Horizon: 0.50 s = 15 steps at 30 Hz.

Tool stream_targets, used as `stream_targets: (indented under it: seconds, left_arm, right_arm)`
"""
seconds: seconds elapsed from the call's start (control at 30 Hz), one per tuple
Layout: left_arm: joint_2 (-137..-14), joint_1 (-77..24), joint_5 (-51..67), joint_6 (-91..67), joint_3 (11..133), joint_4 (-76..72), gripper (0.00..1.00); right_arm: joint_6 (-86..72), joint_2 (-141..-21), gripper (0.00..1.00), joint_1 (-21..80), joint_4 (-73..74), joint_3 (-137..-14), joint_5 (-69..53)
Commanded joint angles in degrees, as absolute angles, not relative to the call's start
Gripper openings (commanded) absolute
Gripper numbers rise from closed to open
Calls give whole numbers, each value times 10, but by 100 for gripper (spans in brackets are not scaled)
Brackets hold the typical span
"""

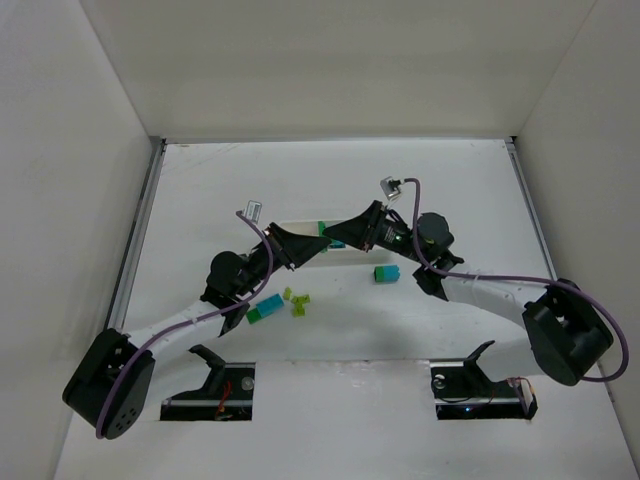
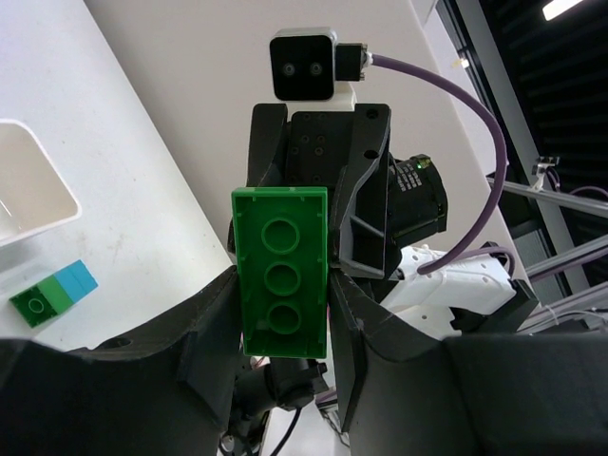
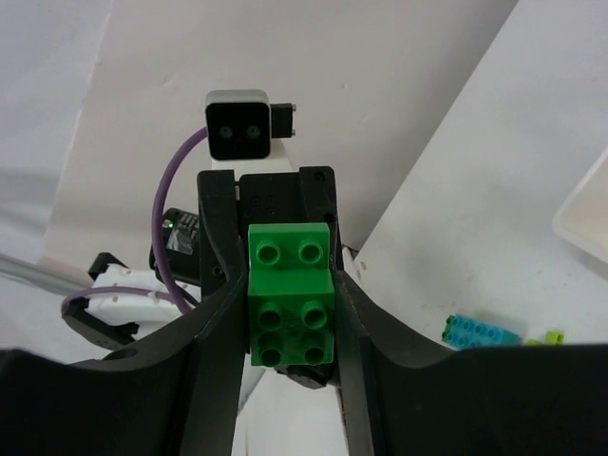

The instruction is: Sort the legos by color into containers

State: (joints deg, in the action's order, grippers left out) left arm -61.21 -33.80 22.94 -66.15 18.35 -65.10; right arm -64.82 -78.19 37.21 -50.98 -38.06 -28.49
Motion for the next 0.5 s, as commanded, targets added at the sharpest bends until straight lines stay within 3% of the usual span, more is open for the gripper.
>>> stream_targets:
  seconds: [0.0,0.13,0.3,0.47]
  left_arm:
    - [-609,-342,237,-659,194,-707,21]
    - [-601,-340,228,-657,186,-701,30]
    - [-586,-334,218,-654,175,-677,49]
    - [-564,-331,216,-641,171,-647,55]
  right_arm:
    - [-659,-778,40,377,-568,-375,-294]
    - [-657,-769,39,374,-568,-372,-287]
    - [-658,-767,39,368,-568,-372,-285]
    - [-660,-774,40,362,-566,-373,-279]
